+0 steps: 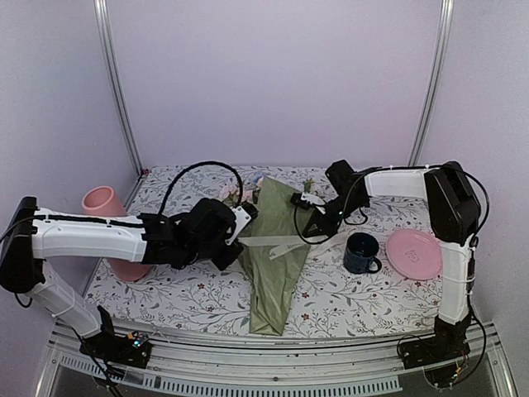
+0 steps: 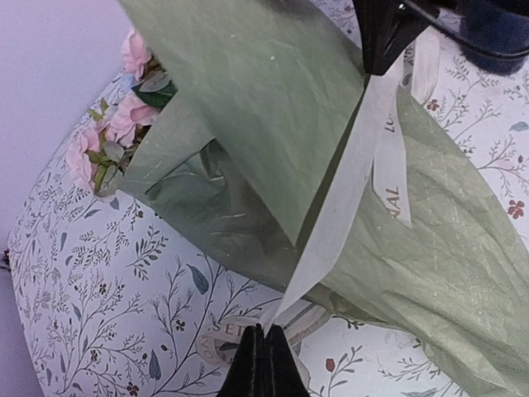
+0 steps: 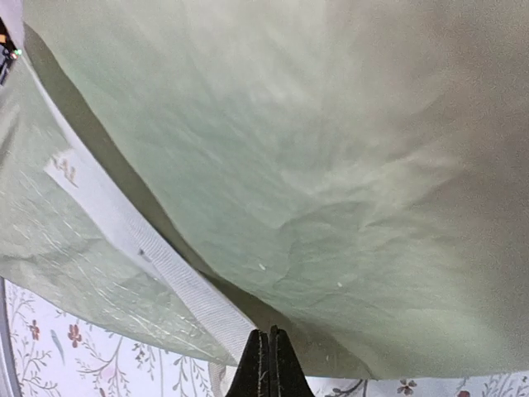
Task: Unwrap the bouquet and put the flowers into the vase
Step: Untie the half-tied ribbon from the tied bouquet.
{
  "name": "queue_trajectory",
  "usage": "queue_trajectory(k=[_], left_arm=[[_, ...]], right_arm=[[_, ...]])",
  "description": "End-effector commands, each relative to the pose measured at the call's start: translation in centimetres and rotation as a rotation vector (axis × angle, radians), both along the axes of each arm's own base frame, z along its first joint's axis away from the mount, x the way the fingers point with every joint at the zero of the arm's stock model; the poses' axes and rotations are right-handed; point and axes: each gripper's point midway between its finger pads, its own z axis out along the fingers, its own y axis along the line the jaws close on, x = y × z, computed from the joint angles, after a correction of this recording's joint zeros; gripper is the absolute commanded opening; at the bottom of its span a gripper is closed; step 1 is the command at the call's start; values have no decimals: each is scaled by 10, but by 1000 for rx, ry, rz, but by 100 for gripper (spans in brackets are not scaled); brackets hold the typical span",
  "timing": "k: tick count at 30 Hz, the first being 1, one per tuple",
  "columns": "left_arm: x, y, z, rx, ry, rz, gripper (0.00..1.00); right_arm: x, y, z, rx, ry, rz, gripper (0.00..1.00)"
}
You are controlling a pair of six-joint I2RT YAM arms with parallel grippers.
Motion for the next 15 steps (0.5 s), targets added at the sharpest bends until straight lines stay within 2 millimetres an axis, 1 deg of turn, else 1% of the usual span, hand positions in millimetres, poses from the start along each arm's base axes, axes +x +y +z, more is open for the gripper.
queue_trajectory(k=[1, 4, 7, 10, 11, 12, 13, 14, 15], left_arm=[[11, 47, 27, -74, -53, 200, 0], [17, 69, 44, -150, -67, 279, 0], [21, 91, 57, -236, -73, 351, 0], [22, 108, 60, -290, -59, 400, 0], [21, 111, 59, -299, -53, 408, 0], [20, 113, 58, -306, -44, 407, 0], [19, 113, 57, -313, -34, 402, 0], [18, 113, 55, -315, -24, 398, 0], [17, 112, 51, -314, -11, 396, 0]], right_arm=[[35, -37, 43, 55, -48, -144, 0], [52, -58, 49, 60, -53, -212, 0], [66, -75, 49, 61, -46, -269, 0], [74, -84, 49, 61, -42, -308, 0], [76, -86, 49, 58, -43, -317, 0], [77, -88, 49, 58, -43, -325, 2], [77, -87, 48, 60, -39, -324, 11], [73, -86, 47, 67, -23, -314, 24], [70, -85, 46, 73, -13, -299, 33]])
